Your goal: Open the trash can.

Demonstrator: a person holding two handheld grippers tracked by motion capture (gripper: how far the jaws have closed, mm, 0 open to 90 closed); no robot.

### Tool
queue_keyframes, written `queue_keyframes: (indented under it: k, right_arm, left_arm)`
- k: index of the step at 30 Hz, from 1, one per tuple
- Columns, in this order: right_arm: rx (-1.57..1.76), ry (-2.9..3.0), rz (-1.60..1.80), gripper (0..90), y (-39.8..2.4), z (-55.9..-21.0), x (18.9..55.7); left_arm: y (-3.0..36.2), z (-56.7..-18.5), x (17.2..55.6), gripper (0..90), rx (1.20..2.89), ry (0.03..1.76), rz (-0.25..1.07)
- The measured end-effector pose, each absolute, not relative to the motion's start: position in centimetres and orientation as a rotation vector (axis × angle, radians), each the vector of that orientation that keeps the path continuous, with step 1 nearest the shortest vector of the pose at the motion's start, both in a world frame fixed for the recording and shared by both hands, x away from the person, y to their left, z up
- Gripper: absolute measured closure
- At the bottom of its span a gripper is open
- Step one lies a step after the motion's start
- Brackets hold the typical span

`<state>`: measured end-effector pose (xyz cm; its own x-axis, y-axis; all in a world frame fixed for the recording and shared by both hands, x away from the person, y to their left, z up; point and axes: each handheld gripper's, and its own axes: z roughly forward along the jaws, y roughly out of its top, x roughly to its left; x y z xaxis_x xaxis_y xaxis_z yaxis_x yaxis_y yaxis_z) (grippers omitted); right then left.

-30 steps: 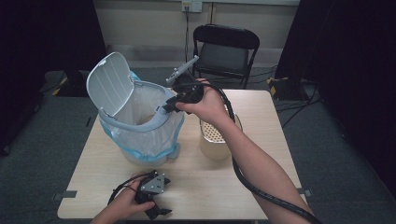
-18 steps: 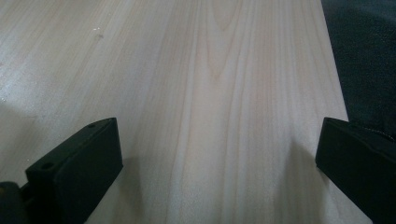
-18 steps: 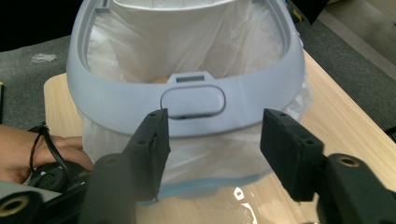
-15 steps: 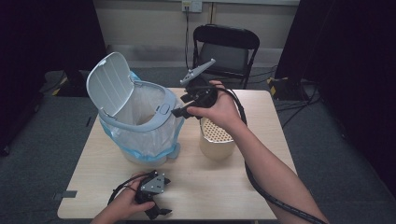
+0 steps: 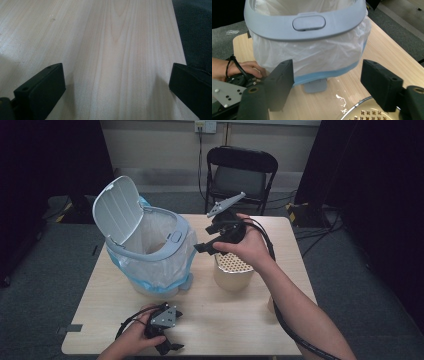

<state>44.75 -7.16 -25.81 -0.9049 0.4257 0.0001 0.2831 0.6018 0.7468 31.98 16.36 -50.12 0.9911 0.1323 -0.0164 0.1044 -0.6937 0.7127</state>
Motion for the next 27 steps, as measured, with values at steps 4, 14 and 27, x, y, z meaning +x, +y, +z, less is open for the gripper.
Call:
queue_keyframes:
  k: [4, 14, 27]
  right_arm:
    - [0.599, 2.641, 1.173, 21.0, -7.7, -26.3, 44.7]
    - [0.653, 2.626, 1.2, 17.1, -9.1, -27.6, 44.5]
    - [0.695, 2.626, 1.224, 14.8, -11.2, -29.2, 44.0]
  left_arm:
    - [16.4, -50.1, 32.0, 0.0, 2.346, 0.161, 0.048]
    - [16.4, -50.1, 32.0, 0.0, 2.342, 0.16, 0.046]
    - [16.4, -50.2, 32.0, 0.0, 2.339, 0.163, 0.045]
